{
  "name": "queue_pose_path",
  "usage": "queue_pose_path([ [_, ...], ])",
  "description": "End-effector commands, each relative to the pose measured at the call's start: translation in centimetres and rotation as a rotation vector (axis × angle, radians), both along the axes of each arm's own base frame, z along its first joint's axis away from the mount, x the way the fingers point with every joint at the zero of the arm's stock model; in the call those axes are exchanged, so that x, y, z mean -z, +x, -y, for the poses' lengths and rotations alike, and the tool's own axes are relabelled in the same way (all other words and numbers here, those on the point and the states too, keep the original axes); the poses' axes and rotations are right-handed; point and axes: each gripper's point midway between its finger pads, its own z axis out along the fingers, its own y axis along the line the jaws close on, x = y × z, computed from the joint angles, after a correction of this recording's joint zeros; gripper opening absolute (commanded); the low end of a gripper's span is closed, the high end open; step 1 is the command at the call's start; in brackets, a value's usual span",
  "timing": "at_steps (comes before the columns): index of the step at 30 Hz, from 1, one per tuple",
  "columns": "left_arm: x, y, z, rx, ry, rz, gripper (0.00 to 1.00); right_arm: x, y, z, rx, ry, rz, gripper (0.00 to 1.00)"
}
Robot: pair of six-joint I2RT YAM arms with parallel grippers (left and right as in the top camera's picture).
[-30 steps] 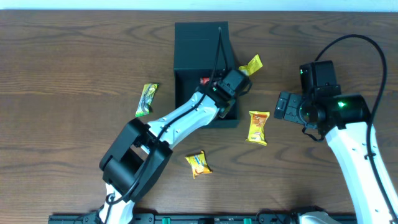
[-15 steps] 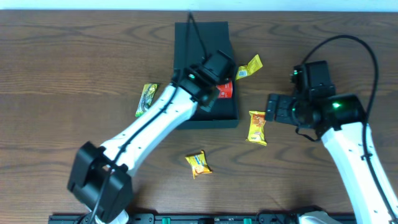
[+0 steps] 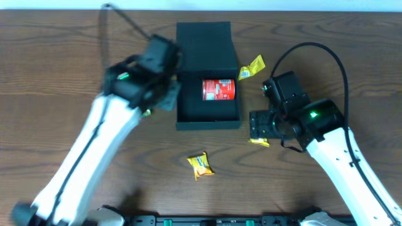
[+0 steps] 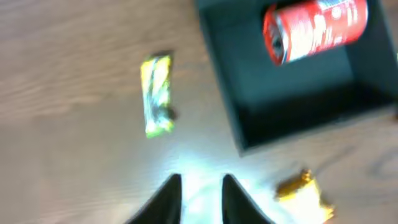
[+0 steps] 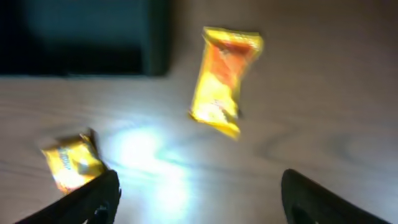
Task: Pack container
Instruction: 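Release the can and withdraw the left gripper from the box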
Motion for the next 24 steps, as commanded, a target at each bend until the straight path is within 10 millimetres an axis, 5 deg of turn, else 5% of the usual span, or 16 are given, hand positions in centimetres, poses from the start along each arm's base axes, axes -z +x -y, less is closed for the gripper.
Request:
queue_pose_path([
  [1, -2.3, -2.4, -1.2, 0.081, 0.005, 0.02, 0.65, -0.9, -0.7, 1.9, 0.09, -0.071, 0.018, 0.83],
  [2, -2.7, -3.1, -1.5, 0.094, 0.012, 0.019, 0.98, -1.0, -1.2, 2.2, 0.1, -0.078, 0.01, 0.83],
  [7, -4.4, -4.3, -2.2, 0.098, 0.003, 0.072, 0.96, -1.4, -3.0, 3.0, 0.126, -0.079, 0.026, 0.84],
  [10, -4.6, -3.9, -2.3, 0.092, 0.006, 0.094, 0.95, 0.7, -4.1, 3.4, 0.173, -0.057, 0.033, 0.87],
  [12, -4.7, -3.6, -2.1, 0.092, 0.004, 0.102, 0.95, 2.3, -4.3, 3.2, 0.175, -0.039, 0.032, 0.78],
  [15, -4.8, -3.2, -2.1, 0.087, 0.007, 0.118, 0.95, 4.3, -3.8, 2.2, 0.165, 0.007, 0.032, 0.63],
  [24, -5.0, -2.7, -2.8, 0.064, 0.043, 0.144, 0.95, 9.4, -0.5, 0.9, 0.152, -0.008, 0.03, 0.55],
])
